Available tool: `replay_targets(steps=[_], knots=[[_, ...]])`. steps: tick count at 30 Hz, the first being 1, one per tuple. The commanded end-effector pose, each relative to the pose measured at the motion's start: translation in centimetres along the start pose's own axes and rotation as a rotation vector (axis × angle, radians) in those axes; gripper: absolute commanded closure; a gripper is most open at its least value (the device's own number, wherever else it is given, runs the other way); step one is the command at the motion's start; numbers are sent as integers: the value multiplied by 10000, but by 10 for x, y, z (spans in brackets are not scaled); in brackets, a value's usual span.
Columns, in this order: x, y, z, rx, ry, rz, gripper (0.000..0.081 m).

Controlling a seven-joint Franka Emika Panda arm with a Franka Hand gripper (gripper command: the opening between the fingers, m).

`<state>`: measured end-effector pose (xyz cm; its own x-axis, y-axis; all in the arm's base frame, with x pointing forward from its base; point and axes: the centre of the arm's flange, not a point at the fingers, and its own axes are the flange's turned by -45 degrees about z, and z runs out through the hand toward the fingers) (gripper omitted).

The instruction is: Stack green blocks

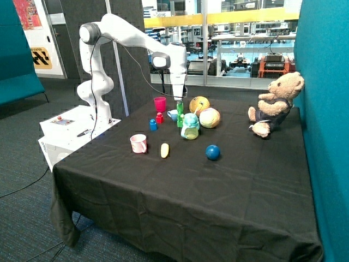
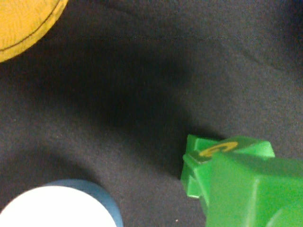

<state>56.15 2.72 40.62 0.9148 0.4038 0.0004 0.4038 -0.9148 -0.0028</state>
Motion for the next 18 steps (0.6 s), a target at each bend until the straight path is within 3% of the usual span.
replay_targets(steps=[1,18], knots=[[-2,3,3,-28,-4,75,808],[-3,5,10,-28,-4,69,808]])
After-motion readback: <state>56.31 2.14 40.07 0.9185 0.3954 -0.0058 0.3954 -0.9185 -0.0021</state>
